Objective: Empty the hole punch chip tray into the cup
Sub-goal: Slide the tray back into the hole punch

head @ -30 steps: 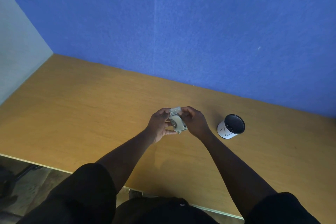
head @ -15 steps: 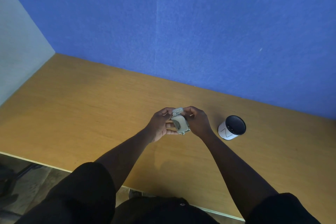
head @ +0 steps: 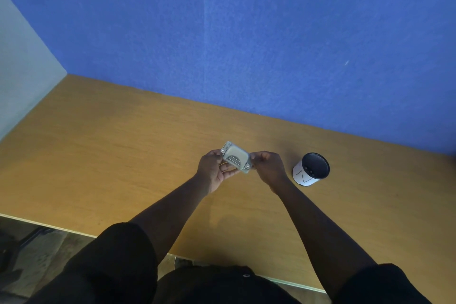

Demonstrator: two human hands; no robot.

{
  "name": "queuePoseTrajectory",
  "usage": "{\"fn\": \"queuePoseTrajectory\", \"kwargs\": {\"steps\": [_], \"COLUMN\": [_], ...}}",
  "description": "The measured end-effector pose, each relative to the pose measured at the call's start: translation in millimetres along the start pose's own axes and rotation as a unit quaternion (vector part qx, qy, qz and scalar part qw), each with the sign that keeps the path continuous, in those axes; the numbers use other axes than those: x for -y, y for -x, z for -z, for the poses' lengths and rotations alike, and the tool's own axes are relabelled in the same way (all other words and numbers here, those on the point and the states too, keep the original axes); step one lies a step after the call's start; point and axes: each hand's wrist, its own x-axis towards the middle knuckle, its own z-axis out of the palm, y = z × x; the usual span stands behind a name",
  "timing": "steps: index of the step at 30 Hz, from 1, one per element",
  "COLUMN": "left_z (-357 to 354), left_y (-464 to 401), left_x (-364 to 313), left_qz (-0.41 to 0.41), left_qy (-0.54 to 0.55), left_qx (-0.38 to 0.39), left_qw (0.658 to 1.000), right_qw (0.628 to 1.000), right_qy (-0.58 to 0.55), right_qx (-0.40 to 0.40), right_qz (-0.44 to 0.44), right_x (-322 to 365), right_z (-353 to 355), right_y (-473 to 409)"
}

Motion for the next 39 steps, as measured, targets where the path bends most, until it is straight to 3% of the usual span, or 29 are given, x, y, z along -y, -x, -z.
{"fn": "queuePoseTrajectory", "kwargs": {"steps": [3, 6, 11, 20, 28, 39], "left_z": [8.4, 16.5, 13.1, 13.5, 8.1, 3.6], "left_y": [0.4, -0.1, -1.3, -1.4, 2.5, 1.5], "left_x": [-1.8, -7.1, -12.0, -7.3, -6.1, -1.3], "left_qz": [0.011, -0.001, -0.046, -0.063, -0.057, -0.008], "left_qy": [-0.008, -0.089, -0.102, -0.045, -0.034, -0.041], "left_qx": [0.009, 0.043, 0.039, 0.027, 0.018, -0.054], "left_qw": [1.0, 0.995, 0.993, 0.997, 0.998, 0.998], "right_qw": [0.998, 0.992, 0.986, 0.993, 0.997, 0.998], "right_qy": [0.053, 0.099, 0.076, -0.038, -0.032, -0.014], "right_qx": [-0.011, -0.015, -0.009, 0.015, -0.003, 0.033], "right_qz": [0.02, 0.077, 0.147, 0.11, 0.073, 0.054], "right_x": [-0.6, -1.0, -1.6, 0.5, 8.6, 1.8], "right_z": [4.6, 7.7, 4.6, 7.5, 9.2, 10.3], "right_y": [0.5, 2.4, 5.9, 8.9, 7.7, 15.7]}}
